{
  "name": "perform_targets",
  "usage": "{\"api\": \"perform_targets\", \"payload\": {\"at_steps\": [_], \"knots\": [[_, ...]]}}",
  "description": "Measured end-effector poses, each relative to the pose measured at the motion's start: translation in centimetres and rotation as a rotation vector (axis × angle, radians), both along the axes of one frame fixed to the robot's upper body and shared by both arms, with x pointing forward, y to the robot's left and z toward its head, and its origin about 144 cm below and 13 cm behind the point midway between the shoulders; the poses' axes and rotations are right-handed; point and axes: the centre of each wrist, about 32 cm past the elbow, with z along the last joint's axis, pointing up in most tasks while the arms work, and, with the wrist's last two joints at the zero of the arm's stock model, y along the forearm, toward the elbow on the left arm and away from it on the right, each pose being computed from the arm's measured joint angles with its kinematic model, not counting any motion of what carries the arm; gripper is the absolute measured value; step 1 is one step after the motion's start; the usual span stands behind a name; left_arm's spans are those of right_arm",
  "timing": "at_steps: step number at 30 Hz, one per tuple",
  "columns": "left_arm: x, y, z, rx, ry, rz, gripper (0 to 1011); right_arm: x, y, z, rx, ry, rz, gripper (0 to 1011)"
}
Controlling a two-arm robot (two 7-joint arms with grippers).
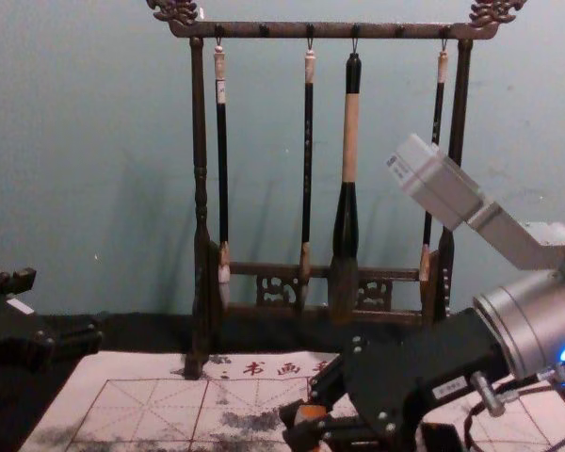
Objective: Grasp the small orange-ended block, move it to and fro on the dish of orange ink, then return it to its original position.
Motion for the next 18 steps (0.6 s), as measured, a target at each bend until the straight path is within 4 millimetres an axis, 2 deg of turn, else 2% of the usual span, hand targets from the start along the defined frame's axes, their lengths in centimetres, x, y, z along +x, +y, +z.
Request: {"api": "perform_targets", "payload": {"at_steps": [18], "knots": [[0.00, 0.00, 0.00, 0.000, 0.000, 0.000, 1001, -0.52, -0.72, 0.03, -0.019, -0.007, -0.001, 133]]}}
